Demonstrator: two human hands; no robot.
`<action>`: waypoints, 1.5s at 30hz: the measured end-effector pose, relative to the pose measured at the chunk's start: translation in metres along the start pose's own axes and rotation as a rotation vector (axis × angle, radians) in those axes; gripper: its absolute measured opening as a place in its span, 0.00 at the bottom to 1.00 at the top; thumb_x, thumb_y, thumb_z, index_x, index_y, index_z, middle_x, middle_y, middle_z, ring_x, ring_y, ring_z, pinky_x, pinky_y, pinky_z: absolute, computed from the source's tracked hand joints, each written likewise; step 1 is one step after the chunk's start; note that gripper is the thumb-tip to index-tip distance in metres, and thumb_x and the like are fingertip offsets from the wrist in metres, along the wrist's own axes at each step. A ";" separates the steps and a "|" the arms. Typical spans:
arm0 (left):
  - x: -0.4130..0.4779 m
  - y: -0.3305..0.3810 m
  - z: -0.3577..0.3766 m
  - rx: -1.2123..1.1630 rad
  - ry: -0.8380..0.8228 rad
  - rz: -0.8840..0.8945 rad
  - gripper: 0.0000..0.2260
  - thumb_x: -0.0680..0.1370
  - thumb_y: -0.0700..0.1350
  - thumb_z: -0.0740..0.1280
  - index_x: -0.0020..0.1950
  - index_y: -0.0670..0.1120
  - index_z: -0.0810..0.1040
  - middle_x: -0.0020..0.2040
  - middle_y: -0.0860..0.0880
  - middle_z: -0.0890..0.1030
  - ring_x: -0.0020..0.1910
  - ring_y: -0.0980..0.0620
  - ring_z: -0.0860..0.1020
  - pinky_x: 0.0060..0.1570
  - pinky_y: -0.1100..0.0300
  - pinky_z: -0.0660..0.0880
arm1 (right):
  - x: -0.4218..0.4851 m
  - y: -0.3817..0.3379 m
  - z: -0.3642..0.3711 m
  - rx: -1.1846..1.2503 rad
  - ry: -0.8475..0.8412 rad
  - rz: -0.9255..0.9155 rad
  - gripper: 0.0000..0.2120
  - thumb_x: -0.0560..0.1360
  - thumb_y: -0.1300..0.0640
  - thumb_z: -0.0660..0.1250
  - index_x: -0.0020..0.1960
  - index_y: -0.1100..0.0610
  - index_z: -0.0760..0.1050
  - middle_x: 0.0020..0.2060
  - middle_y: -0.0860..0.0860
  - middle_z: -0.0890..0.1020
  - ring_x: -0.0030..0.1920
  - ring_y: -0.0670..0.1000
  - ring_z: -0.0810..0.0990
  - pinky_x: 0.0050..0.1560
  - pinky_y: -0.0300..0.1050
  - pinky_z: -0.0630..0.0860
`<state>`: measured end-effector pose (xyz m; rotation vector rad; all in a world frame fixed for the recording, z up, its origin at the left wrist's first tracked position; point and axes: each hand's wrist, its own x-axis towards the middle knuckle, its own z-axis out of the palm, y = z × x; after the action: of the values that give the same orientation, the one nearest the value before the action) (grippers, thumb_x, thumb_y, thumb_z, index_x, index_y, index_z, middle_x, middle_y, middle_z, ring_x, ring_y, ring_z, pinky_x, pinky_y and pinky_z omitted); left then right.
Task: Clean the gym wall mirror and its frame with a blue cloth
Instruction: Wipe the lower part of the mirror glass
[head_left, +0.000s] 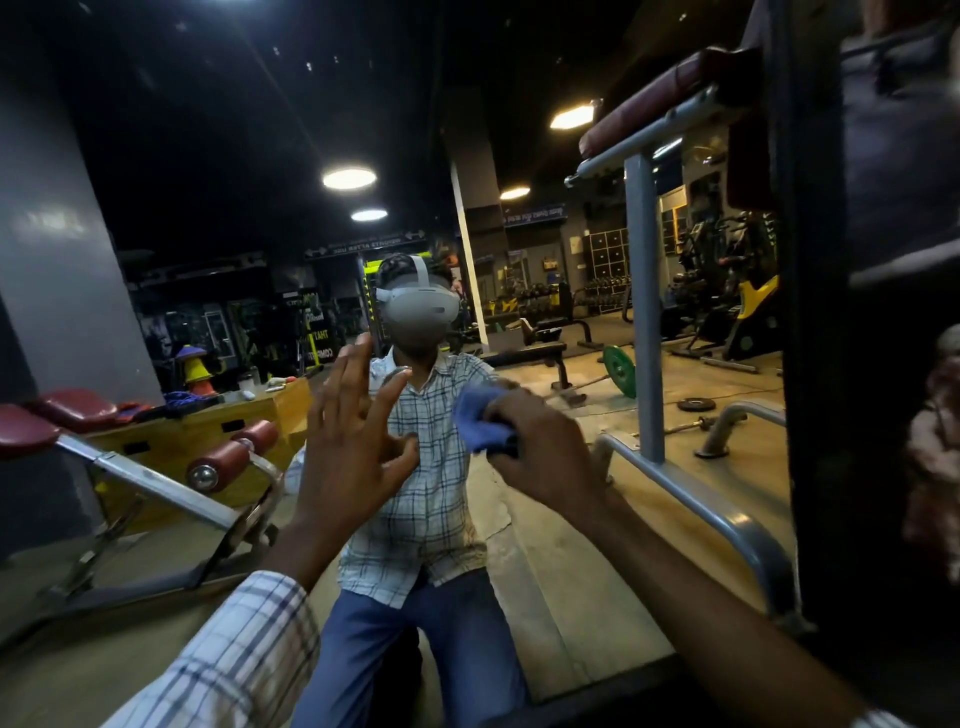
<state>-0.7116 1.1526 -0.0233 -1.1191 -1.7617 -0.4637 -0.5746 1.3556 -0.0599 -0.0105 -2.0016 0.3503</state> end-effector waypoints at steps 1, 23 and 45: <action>0.005 0.008 0.003 -0.009 -0.004 0.012 0.33 0.76 0.55 0.71 0.80 0.51 0.68 0.86 0.46 0.46 0.84 0.44 0.46 0.78 0.43 0.52 | -0.002 0.004 -0.007 -0.044 -0.096 -0.081 0.16 0.70 0.57 0.76 0.57 0.53 0.79 0.53 0.51 0.83 0.51 0.52 0.81 0.51 0.53 0.81; 0.061 0.104 0.060 -0.028 0.072 0.128 0.33 0.74 0.56 0.70 0.78 0.48 0.69 0.85 0.43 0.50 0.84 0.43 0.47 0.78 0.41 0.51 | 0.061 0.091 -0.118 -0.204 0.087 -0.076 0.19 0.74 0.56 0.76 0.62 0.53 0.75 0.57 0.50 0.79 0.51 0.47 0.79 0.50 0.41 0.78; 0.078 0.159 0.101 -0.006 0.167 0.142 0.35 0.74 0.63 0.66 0.78 0.48 0.70 0.85 0.39 0.50 0.84 0.40 0.46 0.79 0.36 0.47 | -0.014 0.163 -0.139 -0.181 0.184 0.071 0.15 0.73 0.54 0.73 0.58 0.51 0.74 0.52 0.48 0.78 0.46 0.49 0.79 0.43 0.44 0.78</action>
<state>-0.6389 1.3434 -0.0287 -1.1664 -1.5266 -0.4623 -0.4690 1.5424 -0.0569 -0.2206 -1.8474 0.2046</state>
